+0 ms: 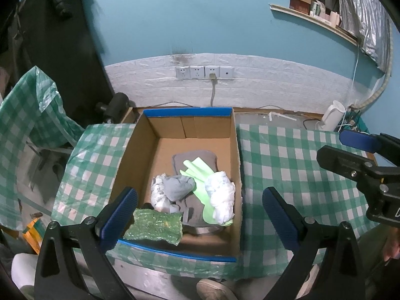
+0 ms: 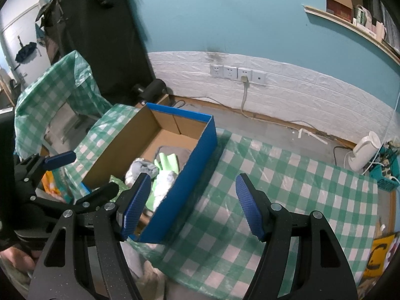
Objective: Organize soft objects
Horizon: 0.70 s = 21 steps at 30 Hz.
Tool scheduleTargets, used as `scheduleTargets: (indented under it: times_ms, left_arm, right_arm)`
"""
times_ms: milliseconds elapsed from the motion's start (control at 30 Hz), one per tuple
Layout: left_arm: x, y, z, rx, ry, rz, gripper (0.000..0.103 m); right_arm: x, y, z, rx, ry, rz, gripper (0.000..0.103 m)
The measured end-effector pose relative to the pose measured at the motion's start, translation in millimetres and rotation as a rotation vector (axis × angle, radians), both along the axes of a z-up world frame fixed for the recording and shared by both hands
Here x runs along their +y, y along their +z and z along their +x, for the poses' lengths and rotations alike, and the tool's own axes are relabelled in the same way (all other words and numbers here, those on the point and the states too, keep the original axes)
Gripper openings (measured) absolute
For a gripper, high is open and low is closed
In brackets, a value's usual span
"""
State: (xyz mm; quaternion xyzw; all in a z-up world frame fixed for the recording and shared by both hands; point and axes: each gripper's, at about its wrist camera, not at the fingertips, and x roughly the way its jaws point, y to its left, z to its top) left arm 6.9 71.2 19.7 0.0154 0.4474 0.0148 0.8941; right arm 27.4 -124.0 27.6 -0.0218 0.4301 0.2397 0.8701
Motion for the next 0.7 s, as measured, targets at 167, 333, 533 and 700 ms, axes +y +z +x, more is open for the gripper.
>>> scheduleTargets:
  times_ms: [167,333,533,700]
  left_arm:
    - [2.1,1.7,-0.8,-0.002,-0.003,-0.009,0.101]
    - [1.5,2.7,-2.0,-0.007,-0.007,-0.004,0.101]
    - [2.7,4.6,-1.9,-0.008,-0.009,-0.007,0.101]
    - [3.3,5.7,-1.4,-0.005,-0.008,-0.006,0.101]
  right_arm:
    - [-0.1,0.6,-0.8,-0.001,-0.002,0.000,0.070]
    - [0.4,0.5,-0.8,0.000,-0.003,0.001,0.070]
    - [-0.2,1.5,-1.5,-0.001,0.000,0.000,0.070]
    - [1.0,1.1,-1.5,-0.002,-0.001,0.000,0.070]
